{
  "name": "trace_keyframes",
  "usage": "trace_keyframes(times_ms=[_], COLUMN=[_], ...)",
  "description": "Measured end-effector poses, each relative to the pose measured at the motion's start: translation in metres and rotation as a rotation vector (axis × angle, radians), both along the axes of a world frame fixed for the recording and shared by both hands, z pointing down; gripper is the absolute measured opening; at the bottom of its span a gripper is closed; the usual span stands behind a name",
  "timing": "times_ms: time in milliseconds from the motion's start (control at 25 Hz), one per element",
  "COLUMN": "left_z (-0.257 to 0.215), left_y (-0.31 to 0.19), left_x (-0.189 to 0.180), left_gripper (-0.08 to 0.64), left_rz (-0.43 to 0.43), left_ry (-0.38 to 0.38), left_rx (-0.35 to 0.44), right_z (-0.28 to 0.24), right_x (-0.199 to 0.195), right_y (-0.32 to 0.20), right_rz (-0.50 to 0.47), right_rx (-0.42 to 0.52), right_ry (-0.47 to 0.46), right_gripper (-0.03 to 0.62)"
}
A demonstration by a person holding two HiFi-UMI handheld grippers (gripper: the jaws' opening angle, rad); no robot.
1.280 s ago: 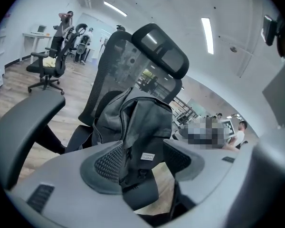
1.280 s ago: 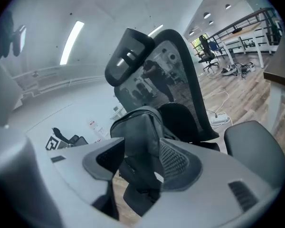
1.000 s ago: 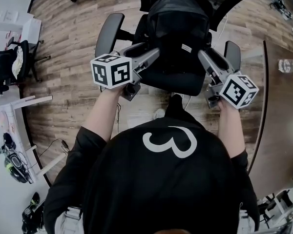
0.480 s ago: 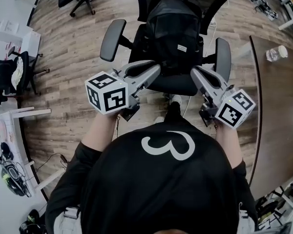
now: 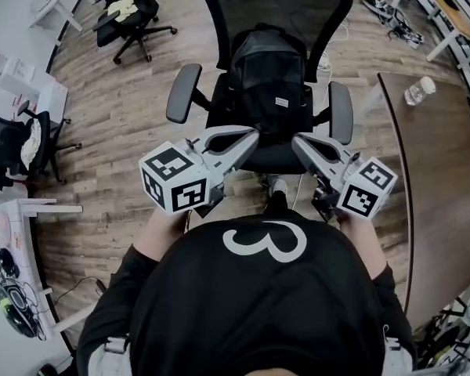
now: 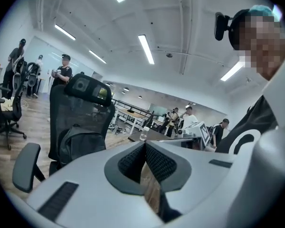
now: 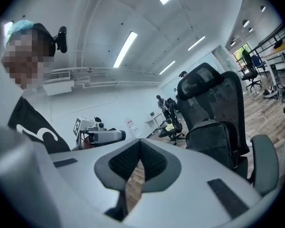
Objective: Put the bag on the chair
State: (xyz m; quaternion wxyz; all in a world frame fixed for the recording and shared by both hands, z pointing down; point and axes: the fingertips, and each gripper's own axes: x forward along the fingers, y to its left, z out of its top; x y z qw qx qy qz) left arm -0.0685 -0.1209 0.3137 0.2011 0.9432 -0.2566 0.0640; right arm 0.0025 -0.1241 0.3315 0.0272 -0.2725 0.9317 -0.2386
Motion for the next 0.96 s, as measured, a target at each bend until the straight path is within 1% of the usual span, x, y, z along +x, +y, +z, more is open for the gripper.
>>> trace_keyframes(times_ms=[120,320,480,720,840,960], left_z=[-0.007,-0.019,-0.017,-0.011,-0.009,-0.009], left_y=[-0.002,0.002,0.008,0.003,0.014,0.021], left_x=[0.0,-0.002,-0.01,-0.017,-0.025,-0.03], left_gripper=[0.015,0.015,0.015,0.015,0.015,0.015], left_rz=[-0.01,-0.005,-0.019,-0.041,-0.031,-0.019], left_ry=[-0.024,0.0,-0.008,-0.004,0.003,-0.006], left_rx=[0.023,0.039,0.07,0.063,0.06,0.073], right_z=[-0.013,-0.026,-0.022,-0.017,-0.015,-0.017], right_x=[-0.001,-0.003,-0.008,-0.011,-0.017,-0.021], right_y=[-0.001,-0.002,0.004,0.004,0.014,0.021], right_rz=[-0.002,0.011,0.025,0.042,0.056,0.071], right_rx=[0.024,0.041,0.045,0.045,0.042,0.046], right_ry=[-0.005,-0.007,-0.013,-0.012,-0.006,-0.005], right_gripper=[0.025,0.025,0.025,0.025,0.025,0.025])
